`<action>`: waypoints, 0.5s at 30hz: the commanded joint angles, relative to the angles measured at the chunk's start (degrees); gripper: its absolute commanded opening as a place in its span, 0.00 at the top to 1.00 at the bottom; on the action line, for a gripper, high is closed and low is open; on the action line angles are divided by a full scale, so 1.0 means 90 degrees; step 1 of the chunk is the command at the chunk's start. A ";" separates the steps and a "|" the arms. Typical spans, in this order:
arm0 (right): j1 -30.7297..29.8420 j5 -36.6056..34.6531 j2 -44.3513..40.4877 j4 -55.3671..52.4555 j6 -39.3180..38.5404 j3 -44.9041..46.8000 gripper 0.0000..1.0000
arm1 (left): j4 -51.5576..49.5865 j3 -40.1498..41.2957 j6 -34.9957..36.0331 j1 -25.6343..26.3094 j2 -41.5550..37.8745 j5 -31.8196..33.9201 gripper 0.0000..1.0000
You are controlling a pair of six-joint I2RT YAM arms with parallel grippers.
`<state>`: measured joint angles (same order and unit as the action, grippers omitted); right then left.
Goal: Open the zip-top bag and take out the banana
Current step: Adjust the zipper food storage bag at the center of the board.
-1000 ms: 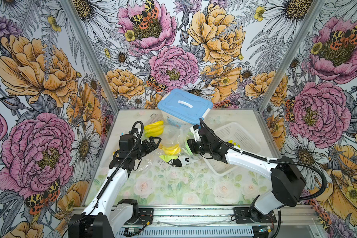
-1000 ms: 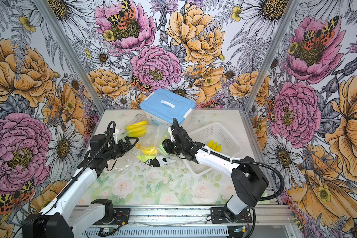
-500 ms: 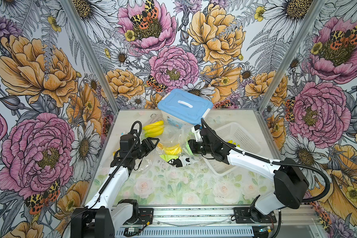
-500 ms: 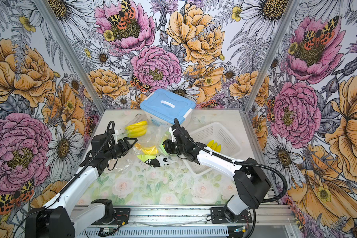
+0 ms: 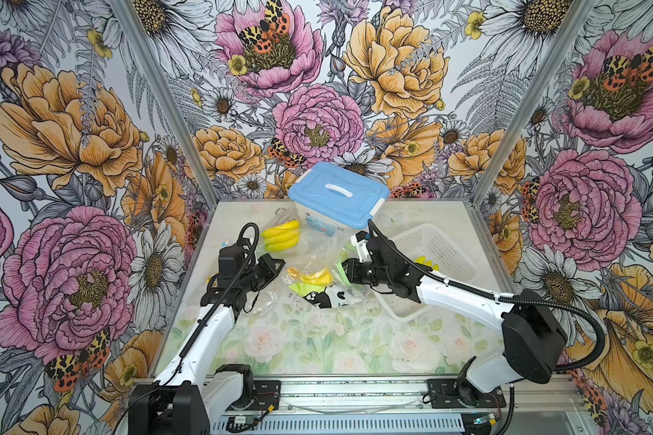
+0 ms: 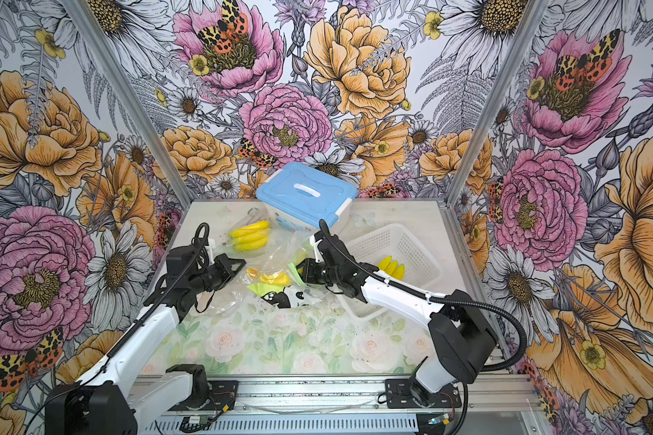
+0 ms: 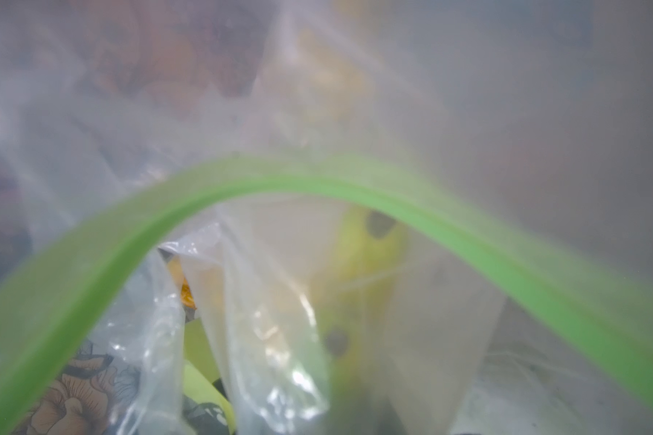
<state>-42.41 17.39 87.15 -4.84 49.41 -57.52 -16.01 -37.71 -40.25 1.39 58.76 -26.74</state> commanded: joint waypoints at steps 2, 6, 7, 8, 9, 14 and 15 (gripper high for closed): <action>0.0064 -0.0336 -0.0525 0.0185 -0.0003 0.0310 0.70 | -0.1636 -0.0493 0.0575 -0.0067 -0.0269 0.1897 1.00; 0.0073 -0.0344 -0.0697 0.0460 0.0150 0.0722 0.70 | -0.1990 -0.0500 0.0510 -0.0069 -0.0224 0.2339 1.00; 0.0070 -0.0314 -0.0713 0.0498 0.0182 0.0782 0.70 | -0.2023 -0.0488 0.0500 -0.0067 -0.0211 0.2391 1.00; 0.0064 -0.0287 -0.0721 0.0525 0.0193 0.0827 0.70 | -0.2039 -0.0453 0.0498 -0.0063 -0.0202 0.2411 1.00; 0.0064 -0.0259 -0.0729 0.0519 0.0185 0.0869 0.69 | -0.2049 -0.0430 0.0506 -0.0076 -0.0192 0.2420 1.00; 0.0054 -0.0129 -0.0774 0.0487 0.0197 0.1038 0.65 | -0.2057 -0.0342 0.0619 -0.0062 -0.0119 0.2391 1.00; 0.0045 -0.0065 -0.0768 0.0504 0.0188 0.1040 0.64 | -0.2042 -0.0314 0.0635 -0.0067 -0.0081 0.2348 1.00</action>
<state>-41.98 16.36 81.65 -1.85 50.72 -48.45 -33.45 -41.54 -36.27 0.97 57.36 -7.64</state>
